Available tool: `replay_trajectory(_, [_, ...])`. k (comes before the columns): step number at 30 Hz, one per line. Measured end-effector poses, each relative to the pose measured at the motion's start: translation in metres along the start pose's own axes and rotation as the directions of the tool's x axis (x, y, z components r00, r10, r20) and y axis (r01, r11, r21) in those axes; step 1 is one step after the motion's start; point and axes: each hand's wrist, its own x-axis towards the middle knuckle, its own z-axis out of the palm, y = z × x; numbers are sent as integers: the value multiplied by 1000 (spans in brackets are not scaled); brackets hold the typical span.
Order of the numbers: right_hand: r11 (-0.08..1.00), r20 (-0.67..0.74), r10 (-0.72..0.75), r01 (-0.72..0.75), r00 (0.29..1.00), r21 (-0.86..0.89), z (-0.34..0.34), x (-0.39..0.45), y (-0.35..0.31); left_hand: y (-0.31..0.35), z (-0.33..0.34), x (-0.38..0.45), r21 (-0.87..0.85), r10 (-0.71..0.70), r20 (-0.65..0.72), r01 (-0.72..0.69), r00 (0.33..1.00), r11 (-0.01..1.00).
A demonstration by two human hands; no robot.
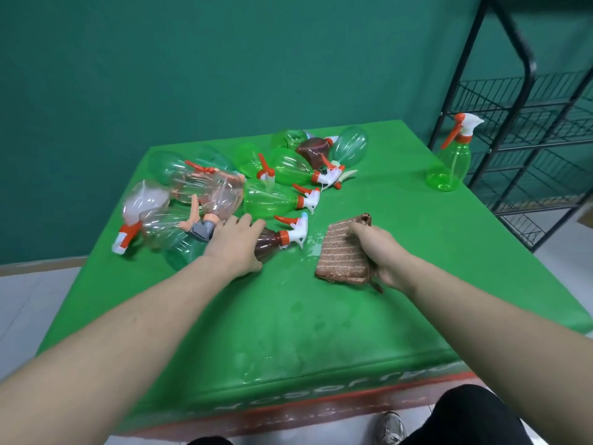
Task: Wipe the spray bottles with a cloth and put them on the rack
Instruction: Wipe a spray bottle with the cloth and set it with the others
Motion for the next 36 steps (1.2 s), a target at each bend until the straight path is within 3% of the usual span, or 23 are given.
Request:
replay_trajectory(14, [997,-38,-72,73,997,25,-13,-83,31,42,0,-103,-270,-46,-145,5,988,963])
replay_trajectory(25, [994,-29,-38,40,999,103,-12,-112,62,61,25,-156,-590,-104,-264,-76,959,804])
replay_trajectory(30, [989,-14,-60,62,998,133,-3,-108,61,59,26,-154,-593,-68,-327,-149,943,792])
replay_trajectory(36, [972,9,-104,100,995,213,9,-99,58,57,34,-146,-547,-36,-311,-148,950,824])
